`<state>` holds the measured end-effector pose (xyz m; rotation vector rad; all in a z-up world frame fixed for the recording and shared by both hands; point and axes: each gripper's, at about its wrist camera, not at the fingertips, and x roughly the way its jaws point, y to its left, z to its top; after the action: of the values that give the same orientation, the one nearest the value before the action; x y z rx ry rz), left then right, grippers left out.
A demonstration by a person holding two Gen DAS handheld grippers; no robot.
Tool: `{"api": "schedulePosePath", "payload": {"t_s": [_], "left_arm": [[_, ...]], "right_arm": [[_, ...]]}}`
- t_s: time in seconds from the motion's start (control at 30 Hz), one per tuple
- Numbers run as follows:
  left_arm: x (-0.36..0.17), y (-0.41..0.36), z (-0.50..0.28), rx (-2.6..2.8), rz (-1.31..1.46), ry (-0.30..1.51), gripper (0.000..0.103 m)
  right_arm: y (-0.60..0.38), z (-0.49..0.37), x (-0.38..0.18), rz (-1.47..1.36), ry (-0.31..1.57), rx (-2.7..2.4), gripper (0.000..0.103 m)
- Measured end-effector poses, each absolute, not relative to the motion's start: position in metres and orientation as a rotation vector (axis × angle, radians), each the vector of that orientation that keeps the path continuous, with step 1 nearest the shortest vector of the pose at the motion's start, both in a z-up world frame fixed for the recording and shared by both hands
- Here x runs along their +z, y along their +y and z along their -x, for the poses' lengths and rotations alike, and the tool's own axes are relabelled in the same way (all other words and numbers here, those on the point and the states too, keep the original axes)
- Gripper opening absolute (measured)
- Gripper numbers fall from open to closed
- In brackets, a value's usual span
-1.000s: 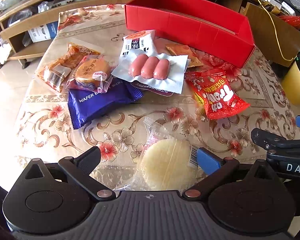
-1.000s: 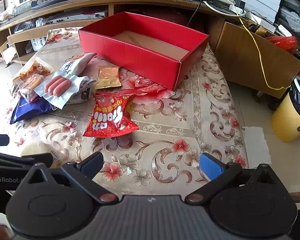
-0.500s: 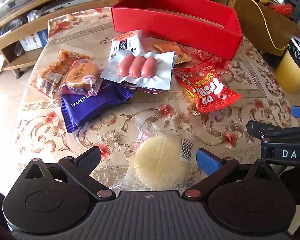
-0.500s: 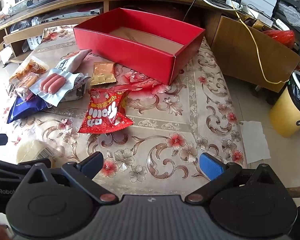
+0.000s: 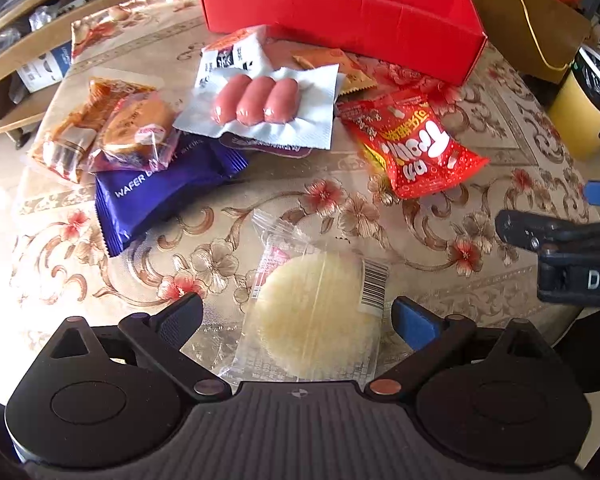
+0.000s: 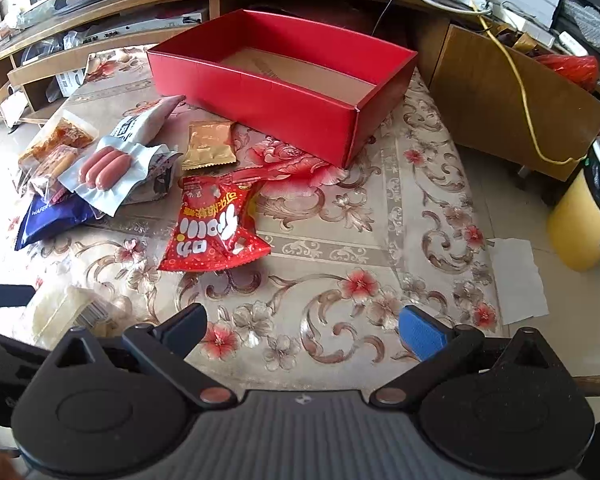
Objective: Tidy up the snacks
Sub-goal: 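Move both tools toward the snacks in front of the red box, then grasp the red candy bag with the right tool while the left tool grasps the wrapped bun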
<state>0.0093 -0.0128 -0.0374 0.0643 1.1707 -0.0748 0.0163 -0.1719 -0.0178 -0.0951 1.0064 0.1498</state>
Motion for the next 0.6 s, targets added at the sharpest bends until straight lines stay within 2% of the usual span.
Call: {"api": "schedulePosePath", "payload": {"t_s": [0.23,0.37,0.6], "left_arm": [[-0.039,-0.013,-0.013,-0.074,-0.055,1.185,0.087],[-0.036,-0.008,-0.018,-0.072,-0.022,1.171,0.076],[-0.034,-0.006,-0.028,-0.074,-0.009,1.168,0.075]], "right_arm": [[-0.161,-0.047,-0.010,0.125,0.979,0.167,0.102],[-0.150,-0.076,-0.013,0.114,0.995,0.195,0.102],[-0.130,-0.109,-0.036,0.151,1.058,0.235,0.101]]}}
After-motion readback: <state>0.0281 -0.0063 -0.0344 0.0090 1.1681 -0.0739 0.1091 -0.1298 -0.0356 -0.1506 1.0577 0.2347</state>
